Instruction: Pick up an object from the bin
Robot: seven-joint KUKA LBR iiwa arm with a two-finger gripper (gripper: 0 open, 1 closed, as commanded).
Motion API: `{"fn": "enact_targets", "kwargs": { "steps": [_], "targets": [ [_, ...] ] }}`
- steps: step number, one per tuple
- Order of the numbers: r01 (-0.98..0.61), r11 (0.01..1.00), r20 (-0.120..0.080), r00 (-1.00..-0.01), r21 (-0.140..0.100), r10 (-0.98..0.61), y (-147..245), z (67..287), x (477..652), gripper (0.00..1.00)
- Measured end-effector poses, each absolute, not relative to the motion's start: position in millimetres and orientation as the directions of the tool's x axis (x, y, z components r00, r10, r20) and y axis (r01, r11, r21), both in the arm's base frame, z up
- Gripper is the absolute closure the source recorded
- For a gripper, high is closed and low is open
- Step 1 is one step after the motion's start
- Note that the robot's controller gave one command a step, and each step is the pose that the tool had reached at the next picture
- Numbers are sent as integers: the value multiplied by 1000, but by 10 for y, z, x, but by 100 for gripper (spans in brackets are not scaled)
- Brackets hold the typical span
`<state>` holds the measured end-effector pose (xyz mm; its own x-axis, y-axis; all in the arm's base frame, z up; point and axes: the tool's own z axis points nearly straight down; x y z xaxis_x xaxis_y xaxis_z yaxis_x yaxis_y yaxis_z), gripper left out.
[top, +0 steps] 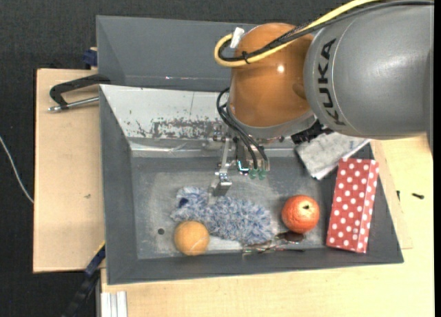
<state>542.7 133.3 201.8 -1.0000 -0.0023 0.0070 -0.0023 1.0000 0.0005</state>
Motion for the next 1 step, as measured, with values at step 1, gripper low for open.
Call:
{"fn": "enact_targets", "kwargs": {
  "steps": [1],
  "targets": [
    [-1,1000,-2,-1000,2,-1,1327,2063,5445,0]
  ]
}}
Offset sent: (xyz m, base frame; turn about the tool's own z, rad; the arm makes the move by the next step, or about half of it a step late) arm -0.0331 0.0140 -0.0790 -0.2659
